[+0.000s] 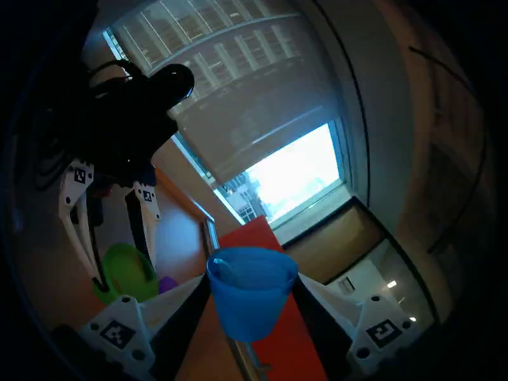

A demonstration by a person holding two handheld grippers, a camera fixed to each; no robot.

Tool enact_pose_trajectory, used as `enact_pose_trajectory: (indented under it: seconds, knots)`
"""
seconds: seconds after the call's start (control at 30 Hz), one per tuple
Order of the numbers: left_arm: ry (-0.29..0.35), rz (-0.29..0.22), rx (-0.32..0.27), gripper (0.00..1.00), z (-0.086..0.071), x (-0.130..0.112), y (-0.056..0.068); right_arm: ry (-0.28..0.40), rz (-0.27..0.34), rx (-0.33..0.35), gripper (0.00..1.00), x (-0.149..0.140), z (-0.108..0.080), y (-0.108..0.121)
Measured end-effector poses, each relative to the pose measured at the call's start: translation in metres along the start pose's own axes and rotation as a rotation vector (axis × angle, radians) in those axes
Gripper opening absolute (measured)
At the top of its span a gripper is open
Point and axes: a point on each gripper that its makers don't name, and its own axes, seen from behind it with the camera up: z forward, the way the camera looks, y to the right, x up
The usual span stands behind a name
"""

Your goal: Pour water

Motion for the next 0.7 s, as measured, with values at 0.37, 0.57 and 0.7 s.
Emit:
enact_pose_trajectory:
  seconds: [0.37, 0.57, 0.7]
  knots:
    - [-0.001, 0.002, 0.003, 0.90, -0.0002, 0.0006, -0.0017, -0.006, -0.068, 0.002, 0.91, 0.0008, 0.0010, -0.0014]
    - [-0.002, 0.006, 0.005, 0.90, 0.0001, 0.0011, -0.0017, -0.009, -0.098, -0.001, 0.90, 0.0001, 0.0017, 0.0000]
    - [-0.003, 0.008, 0.004, 0.90, 0.0002, 0.0009, -0.0009, -0.010, -0.116, -0.002, 0.90, 0.0002, 0.0017, 0.0007]
